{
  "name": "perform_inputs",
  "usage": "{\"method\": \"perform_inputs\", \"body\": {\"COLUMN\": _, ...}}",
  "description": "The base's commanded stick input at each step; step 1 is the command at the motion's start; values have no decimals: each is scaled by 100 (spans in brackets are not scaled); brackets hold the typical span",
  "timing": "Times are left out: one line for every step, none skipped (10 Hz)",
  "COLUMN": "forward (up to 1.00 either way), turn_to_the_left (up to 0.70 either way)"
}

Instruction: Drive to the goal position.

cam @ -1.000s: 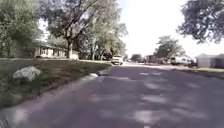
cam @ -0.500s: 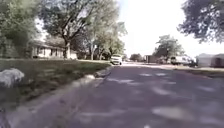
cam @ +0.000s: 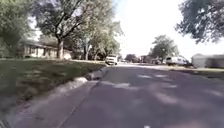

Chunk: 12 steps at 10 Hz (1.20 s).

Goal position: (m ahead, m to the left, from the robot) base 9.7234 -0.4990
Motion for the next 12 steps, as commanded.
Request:
{"method": "perform_inputs", "body": {"forward": 100, "turn_to_the_left": 0}}
{"method": "perform_inputs", "body": {"forward": 100, "turn_to_the_left": 0}}
{"method": "perform_inputs", "body": {"forward": 100, "turn_to_the_left": 0}}
{"method": "perform_inputs", "body": {"forward": 100, "turn_to_the_left": 0}}
{"method": "perform_inputs", "body": {"forward": 100, "turn_to_the_left": 0}}
{"method": "perform_inputs", "body": {"forward": 100, "turn_to_the_left": 0}}
{"method": "perform_inputs", "body": {"forward": 100, "turn_to_the_left": 0}}
{"method": "perform_inputs", "body": {"forward": 100, "turn_to_the_left": 0}}
{"method": "perform_inputs", "body": {"forward": 100, "turn_to_the_left": -10}}
{"method": "perform_inputs", "body": {"forward": 100, "turn_to_the_left": -38}}
{"method": "perform_inputs", "body": {"forward": 100, "turn_to_the_left": -10}}
{"method": "perform_inputs", "body": {"forward": 100, "turn_to_the_left": 0}}
